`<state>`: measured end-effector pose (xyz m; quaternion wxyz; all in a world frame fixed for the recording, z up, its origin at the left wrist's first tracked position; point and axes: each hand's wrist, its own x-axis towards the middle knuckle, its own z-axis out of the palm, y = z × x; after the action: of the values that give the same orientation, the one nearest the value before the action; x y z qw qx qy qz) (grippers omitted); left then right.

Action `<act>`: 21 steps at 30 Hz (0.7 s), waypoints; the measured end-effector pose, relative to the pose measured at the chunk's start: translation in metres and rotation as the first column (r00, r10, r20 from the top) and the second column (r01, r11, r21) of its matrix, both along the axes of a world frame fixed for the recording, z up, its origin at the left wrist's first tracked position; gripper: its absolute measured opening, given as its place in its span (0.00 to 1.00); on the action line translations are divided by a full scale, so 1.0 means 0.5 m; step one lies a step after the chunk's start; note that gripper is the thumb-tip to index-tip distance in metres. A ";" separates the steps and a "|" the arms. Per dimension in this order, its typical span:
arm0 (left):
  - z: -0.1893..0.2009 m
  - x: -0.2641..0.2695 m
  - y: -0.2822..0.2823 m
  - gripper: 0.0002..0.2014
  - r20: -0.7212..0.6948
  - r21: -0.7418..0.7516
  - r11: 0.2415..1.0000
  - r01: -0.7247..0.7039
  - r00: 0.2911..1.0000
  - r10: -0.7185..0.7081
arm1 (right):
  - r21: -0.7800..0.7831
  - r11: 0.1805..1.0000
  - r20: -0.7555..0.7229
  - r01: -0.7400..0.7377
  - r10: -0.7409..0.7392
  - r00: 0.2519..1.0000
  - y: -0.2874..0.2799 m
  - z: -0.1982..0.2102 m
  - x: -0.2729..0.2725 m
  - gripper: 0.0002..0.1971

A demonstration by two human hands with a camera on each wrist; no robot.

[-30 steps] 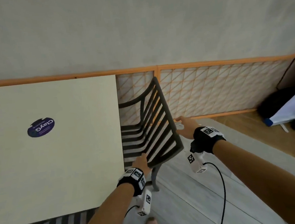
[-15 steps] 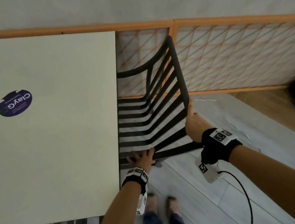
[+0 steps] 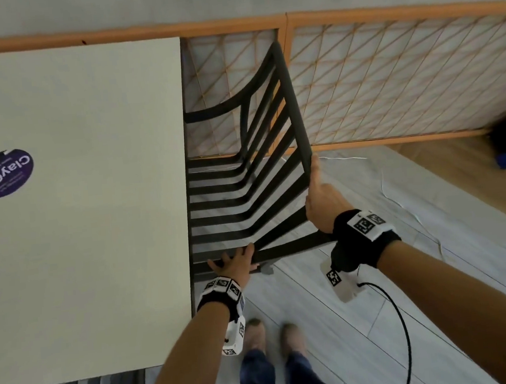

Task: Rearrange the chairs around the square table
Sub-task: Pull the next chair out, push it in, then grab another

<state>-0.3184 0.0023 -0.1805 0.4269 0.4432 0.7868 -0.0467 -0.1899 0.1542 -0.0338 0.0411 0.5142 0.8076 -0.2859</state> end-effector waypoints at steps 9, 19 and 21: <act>-0.013 -0.008 0.015 0.31 -0.001 0.032 0.999 0.002 1.000 -0.002 | 0.007 1.000 -0.042 0.015 -0.014 0.999 0.014 -0.004 -0.008 0.44; -0.003 -0.009 0.004 0.27 0.036 -0.014 0.999 0.030 0.999 -0.030 | -0.033 0.996 -0.055 0.085 -0.087 0.995 -0.006 -0.011 -0.003 0.44; -0.001 -0.015 0.006 0.25 0.031 -0.029 0.999 0.039 0.999 -0.039 | -0.028 0.995 -0.058 0.091 -0.093 0.994 -0.009 -0.010 -0.001 0.44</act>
<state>-0.3257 0.0050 -0.1811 0.4444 0.4528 0.7706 -0.0598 -0.1903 0.1498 -0.0386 0.0105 0.5417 0.7802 -0.3126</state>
